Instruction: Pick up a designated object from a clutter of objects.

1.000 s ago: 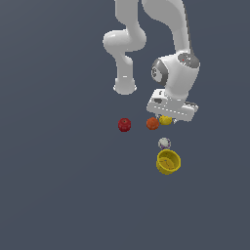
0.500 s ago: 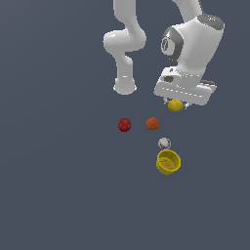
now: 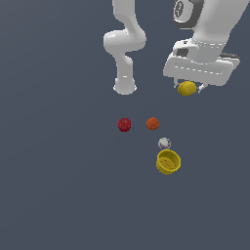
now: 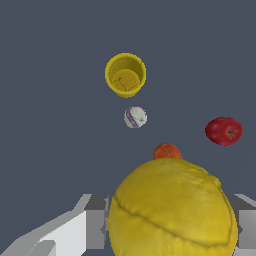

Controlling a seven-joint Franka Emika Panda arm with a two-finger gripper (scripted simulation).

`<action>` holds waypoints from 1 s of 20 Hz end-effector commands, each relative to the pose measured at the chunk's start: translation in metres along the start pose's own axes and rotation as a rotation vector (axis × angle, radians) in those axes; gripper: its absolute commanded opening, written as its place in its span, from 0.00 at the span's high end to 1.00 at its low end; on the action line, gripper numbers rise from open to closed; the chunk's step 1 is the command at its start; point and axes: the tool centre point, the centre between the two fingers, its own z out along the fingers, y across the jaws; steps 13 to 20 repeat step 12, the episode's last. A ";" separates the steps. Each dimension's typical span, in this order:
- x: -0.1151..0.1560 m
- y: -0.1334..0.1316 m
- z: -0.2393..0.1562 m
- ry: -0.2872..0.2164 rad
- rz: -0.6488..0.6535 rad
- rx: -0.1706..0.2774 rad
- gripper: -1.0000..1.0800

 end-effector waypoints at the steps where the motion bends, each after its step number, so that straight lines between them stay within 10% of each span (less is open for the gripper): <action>1: -0.001 -0.003 -0.016 0.000 0.000 0.000 1.00; 20: 0.000 -0.010 -0.045 -0.001 0.000 0.000 1.00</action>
